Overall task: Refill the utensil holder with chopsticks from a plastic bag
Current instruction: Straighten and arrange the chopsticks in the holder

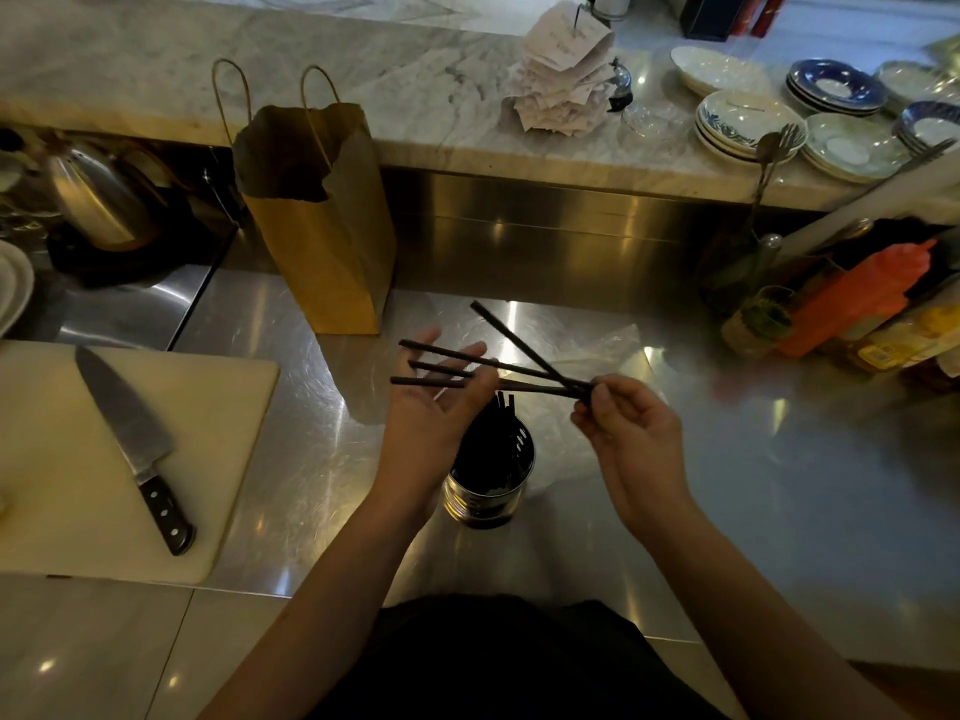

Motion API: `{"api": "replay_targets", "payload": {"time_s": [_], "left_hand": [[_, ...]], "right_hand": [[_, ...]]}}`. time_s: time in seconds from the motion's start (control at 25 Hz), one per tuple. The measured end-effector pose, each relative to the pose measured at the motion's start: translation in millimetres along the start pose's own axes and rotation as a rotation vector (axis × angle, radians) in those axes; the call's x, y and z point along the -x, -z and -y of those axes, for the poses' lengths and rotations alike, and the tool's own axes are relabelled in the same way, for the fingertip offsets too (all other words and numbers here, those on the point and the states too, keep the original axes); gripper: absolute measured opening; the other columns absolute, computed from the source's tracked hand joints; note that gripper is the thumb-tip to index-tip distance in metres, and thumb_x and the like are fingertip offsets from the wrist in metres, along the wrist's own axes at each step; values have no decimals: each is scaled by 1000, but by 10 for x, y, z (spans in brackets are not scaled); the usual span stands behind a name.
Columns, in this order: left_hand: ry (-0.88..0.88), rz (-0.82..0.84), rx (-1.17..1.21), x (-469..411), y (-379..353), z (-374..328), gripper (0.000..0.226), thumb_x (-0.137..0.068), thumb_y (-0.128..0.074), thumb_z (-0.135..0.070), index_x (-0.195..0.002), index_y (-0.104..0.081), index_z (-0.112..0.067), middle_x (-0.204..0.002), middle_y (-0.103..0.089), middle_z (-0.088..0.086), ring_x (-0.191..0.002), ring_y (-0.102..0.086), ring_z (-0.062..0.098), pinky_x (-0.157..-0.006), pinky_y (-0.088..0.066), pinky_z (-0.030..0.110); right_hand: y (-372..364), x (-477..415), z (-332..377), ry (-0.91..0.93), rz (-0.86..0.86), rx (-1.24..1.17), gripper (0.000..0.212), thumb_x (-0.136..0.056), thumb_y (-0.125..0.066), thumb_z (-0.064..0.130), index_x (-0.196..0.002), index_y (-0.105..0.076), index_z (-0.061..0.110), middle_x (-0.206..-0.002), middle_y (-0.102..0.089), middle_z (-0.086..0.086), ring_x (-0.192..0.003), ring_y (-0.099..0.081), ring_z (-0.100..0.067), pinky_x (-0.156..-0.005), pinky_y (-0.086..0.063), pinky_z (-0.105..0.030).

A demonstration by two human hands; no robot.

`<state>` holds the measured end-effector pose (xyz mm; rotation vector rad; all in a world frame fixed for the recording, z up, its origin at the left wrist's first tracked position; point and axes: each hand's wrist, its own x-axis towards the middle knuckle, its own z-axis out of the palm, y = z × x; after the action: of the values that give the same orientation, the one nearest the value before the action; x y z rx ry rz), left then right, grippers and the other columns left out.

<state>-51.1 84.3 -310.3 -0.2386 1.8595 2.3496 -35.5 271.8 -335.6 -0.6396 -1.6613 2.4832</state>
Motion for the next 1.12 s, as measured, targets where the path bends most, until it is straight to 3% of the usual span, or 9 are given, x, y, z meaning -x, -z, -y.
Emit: {"api": "replay_targets", "payload": {"time_s": [0.12,0.28,0.4,0.48,0.56,0.68,0.76,0.92,1.12], "left_hand": [[21,-78,250,-22,20,-69,74,-76,-72,-24,-140,-35,-13,-121,-69,8,-114,-65,23,-99,-50,38],[4,50,306,39,46,-151,35,-96,-48,-11,-131,-46,-13,-124,-67,9,-117,-63,24,-99,-50,31],[40,112,381,75,83,-148,39,-92,-52,-16,-131,-48,-15,-129,-64,11,-123,-59,22,-104,-47,33],[35,144,384,100,103,-127,54,-81,-54,1,-132,-47,-16,-132,-62,11,-126,-57,22,-100,-50,35],[0,162,345,126,93,-89,60,-78,-55,10,-132,-47,-17,-132,-61,10,-126,-56,21,-95,-52,33],[-20,102,315,108,64,-95,29,-96,-47,-5,-123,-54,-14,-126,-65,11,-123,-59,23,-101,-49,34],[-37,70,265,86,112,-90,27,-101,-37,-9,-118,-57,-11,-122,-67,13,-120,-61,25,-100,-50,34],[-121,103,-72,109,277,-13,24,-100,-43,-9,-111,-64,-12,-113,-72,4,-113,-65,19,-96,-50,36],[-83,134,-364,127,275,285,28,-96,-50,0,-110,-68,-16,-109,-73,-3,-108,-65,7,-101,-49,33]], "right_hand": [[-56,92,-126,-5,56,72,12,-89,-57,-4,-92,-65,4,-85,-70,-10,-76,-69,-19,-76,-58,-29],[-72,148,-252,30,127,231,12,-87,-59,-7,-98,-64,-5,-82,-74,-6,-78,-72,-21,-76,-59,-29],[-97,105,-266,37,81,238,13,-88,-59,-6,-100,-63,-7,-83,-73,-6,-78,-73,-20,-75,-59,-28],[-115,76,-270,73,67,260,12,-88,-59,-6,-100,-63,-7,-85,-73,-8,-78,-73,-17,-73,-58,-25],[-121,66,-280,116,96,310,11,-87,-60,-6,-98,-63,-6,-86,-72,-9,-80,-73,-17,-73,-58,-24],[-100,55,-311,135,176,413,10,-87,-61,-5,-95,-66,-1,-88,-73,-9,-83,-72,-19,-76,-59,-28],[-65,22,-303,155,255,539,11,-87,-64,-1,-94,-68,6,-88,-73,-4,-85,-71,-17,-79,-58,-29],[1,-103,-223,240,305,752,13,-87,-69,14,-99,-68,19,-95,-72,7,-91,-68,-6,-80,-55,-23],[-120,-301,-174,329,395,983,26,-90,-64,17,-115,-62,23,-111,-67,6,-99,-63,-4,-81,-52,-19]]}}
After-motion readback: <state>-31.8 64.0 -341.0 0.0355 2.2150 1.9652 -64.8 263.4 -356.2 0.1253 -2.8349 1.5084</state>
